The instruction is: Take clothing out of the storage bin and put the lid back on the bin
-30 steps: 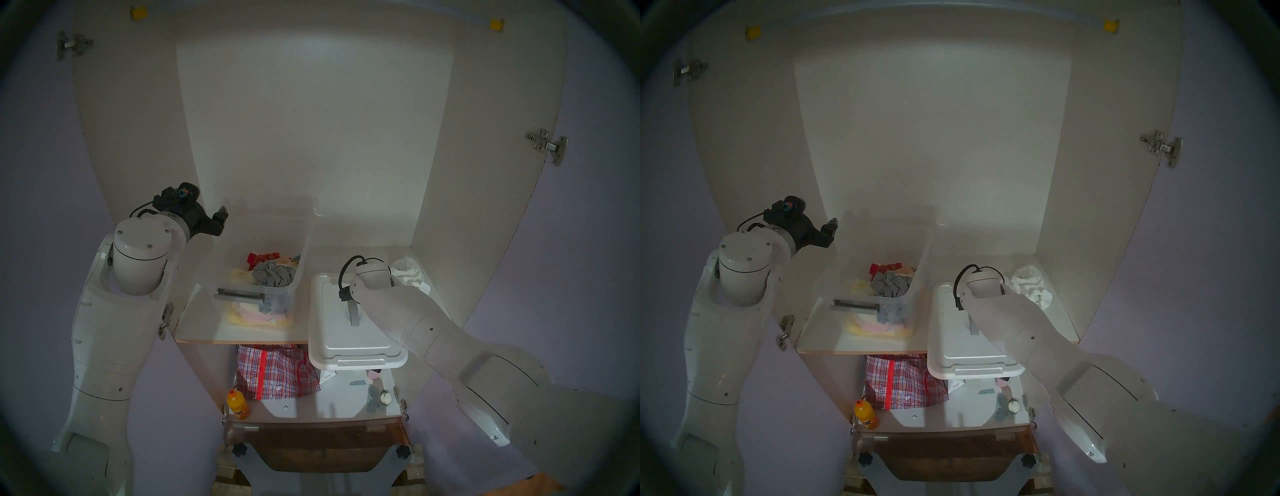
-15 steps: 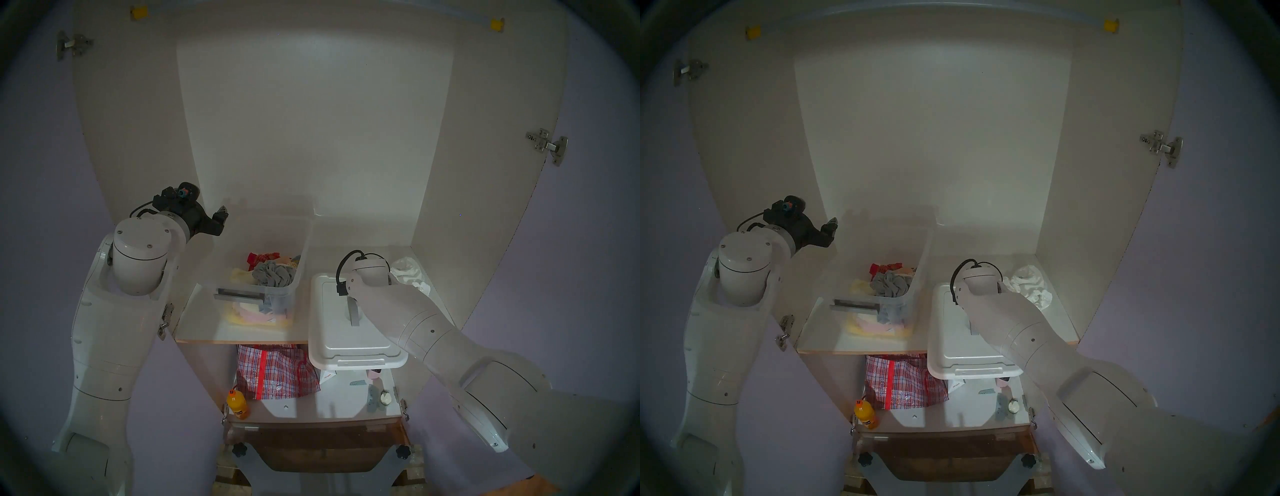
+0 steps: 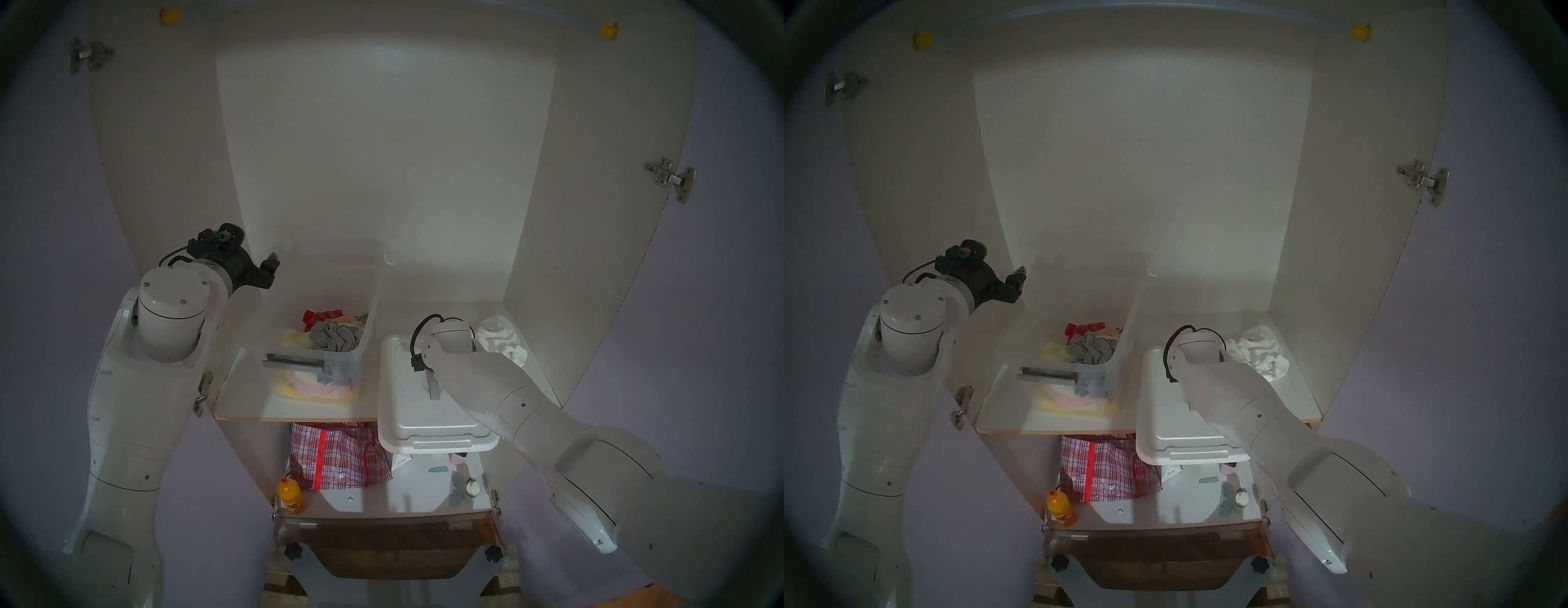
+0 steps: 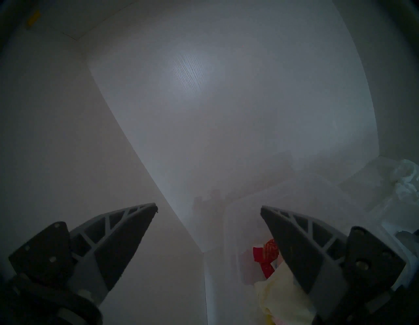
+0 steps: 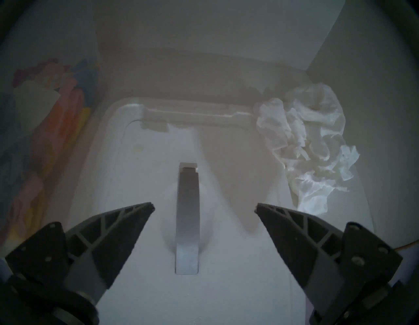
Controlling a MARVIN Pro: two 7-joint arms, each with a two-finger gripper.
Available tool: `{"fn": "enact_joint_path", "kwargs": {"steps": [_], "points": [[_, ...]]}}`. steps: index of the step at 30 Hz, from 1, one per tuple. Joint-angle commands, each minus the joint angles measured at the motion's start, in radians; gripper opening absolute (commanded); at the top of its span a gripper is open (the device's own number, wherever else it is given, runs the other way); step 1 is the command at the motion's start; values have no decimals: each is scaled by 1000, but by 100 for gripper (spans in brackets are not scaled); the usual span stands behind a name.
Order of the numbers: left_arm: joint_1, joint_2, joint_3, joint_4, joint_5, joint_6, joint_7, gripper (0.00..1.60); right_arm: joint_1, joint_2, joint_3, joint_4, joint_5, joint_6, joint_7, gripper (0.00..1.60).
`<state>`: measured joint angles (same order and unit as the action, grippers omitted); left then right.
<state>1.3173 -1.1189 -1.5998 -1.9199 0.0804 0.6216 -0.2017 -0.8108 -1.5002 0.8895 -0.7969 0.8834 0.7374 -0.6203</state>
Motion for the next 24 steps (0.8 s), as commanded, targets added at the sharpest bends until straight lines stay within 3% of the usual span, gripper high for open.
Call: {"fn": "enact_joint_path", "kwargs": {"steps": [1,12,19,24], "points": [[-22,2,-5,-26,0,-4,2,160,86,-58,16,94,17,20,16,160],[-22,3,-5,-26,-1,-4,3,160,208,-145,2,392,14,-79,160,160],[-21,4,-4,-25,-2,-5,3,160,243,-174,-2,492,12,-102,205,160],[-21,4,-4,-25,-2,-5,4,160,245,-181,-4,512,10,-138,228,160]]}}
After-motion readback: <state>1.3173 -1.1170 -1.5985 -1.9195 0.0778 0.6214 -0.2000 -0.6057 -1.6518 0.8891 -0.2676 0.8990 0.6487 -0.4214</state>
